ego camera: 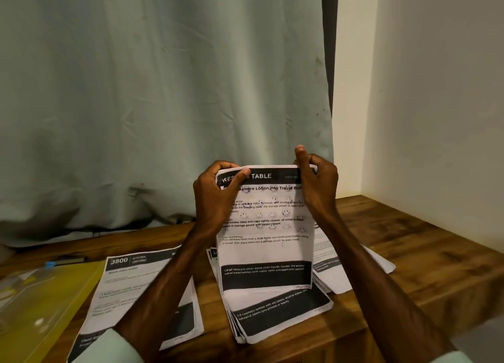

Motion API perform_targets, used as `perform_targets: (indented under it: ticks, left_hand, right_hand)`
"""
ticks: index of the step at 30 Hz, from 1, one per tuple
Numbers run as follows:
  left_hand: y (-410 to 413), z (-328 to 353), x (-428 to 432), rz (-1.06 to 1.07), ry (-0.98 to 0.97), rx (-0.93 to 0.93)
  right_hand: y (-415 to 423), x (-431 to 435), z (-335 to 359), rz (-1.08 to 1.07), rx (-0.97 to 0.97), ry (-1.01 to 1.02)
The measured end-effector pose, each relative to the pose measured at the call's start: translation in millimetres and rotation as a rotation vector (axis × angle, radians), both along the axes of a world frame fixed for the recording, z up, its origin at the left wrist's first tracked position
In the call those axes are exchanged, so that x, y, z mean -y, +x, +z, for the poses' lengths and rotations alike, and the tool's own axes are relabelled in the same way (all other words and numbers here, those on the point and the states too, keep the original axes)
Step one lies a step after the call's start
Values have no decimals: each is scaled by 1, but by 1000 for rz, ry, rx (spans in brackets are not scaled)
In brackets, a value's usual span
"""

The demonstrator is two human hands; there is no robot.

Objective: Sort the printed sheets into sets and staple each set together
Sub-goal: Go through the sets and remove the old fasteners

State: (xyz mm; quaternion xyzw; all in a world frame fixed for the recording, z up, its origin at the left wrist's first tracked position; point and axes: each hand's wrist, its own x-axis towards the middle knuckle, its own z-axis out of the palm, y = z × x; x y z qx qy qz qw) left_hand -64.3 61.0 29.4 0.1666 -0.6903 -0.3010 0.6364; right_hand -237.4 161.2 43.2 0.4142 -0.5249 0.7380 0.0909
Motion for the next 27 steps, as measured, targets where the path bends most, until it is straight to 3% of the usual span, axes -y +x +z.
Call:
perform_targets:
  ticks: [4, 10, 16, 21, 24, 27]
  left_hand:
    - [-2, 1, 4, 47, -7, -26]
    - [-6, 3, 5, 95, 21, -114]
    - [-11, 12, 0, 70, 115, -188]
    - [-18, -11, 7, -358, 414, 50]
    - [-30, -36, 0, -354, 505, 211]
    - [-43, -51, -8, -369, 554, 214]
  right_hand:
    - [0, -13, -5, 273, 22, 67]
    - [-16, -18, -51, 366, 112, 431]
    - [-13, -18, -62, 371, 121, 342]
    - [-29, -28, -53, 409, 213, 251]
    - [-38, -33, -53, 433, 295, 215]
    - [-48, -36, -63, 414, 290, 274]
